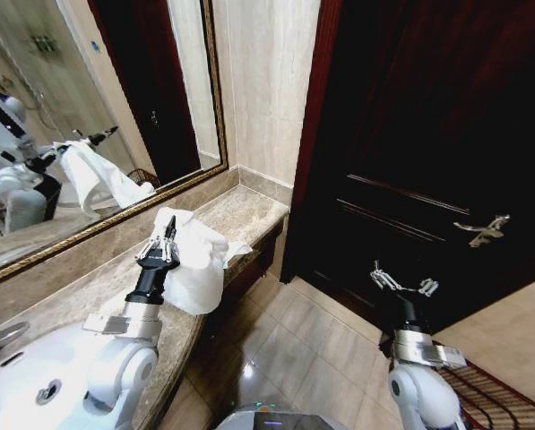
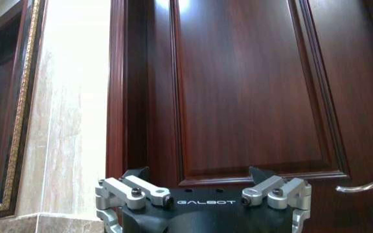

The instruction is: Discard the used towel into the hamper.

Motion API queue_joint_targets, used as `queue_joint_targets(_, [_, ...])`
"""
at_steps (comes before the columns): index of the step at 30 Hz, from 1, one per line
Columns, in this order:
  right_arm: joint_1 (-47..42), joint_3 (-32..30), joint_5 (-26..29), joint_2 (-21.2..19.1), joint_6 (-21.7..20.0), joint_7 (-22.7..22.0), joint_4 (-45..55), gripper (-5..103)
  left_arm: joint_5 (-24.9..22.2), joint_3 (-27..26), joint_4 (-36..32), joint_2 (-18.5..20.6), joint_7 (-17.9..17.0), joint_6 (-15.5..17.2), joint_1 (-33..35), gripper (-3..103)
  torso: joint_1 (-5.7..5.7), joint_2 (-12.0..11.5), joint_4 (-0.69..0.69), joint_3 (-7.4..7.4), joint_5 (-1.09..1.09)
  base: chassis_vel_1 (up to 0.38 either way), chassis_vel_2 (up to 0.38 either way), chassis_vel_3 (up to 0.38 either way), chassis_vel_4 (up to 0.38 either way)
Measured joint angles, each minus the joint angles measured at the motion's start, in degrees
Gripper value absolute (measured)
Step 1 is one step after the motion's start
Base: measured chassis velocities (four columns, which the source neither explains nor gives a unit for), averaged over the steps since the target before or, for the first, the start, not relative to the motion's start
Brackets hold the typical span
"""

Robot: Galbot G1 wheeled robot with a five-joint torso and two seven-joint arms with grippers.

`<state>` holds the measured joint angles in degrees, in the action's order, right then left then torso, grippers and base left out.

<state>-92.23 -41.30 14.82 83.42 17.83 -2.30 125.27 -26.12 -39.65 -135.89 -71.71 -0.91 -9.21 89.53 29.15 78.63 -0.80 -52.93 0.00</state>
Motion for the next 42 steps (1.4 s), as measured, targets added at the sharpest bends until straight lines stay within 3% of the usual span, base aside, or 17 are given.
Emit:
queue_joint_targets(11, [0.35, 0.09, 0.01, 0.00, 1.27, 0.28, -0.57, 100, 3.40, -1.02, 0.65, 0.63, -1.52, -0.98, -0.97, 3, 0.00, 0.00, 0.00, 0.00, 0.00, 0.000, 0.000, 0.000, 0.000])
queue_joint_targets(42, [0.05, 0.28, -0.60, 0.52, 3.37, 0.64, -0.94, 100, 3.14, 0.21, 0.39, 2.07, -0.46, -1.08, -1.34, 3, 0.00, 0.00, 0.00, 0.00, 0.01, -0.063, -0.056, -0.058, -0.059])
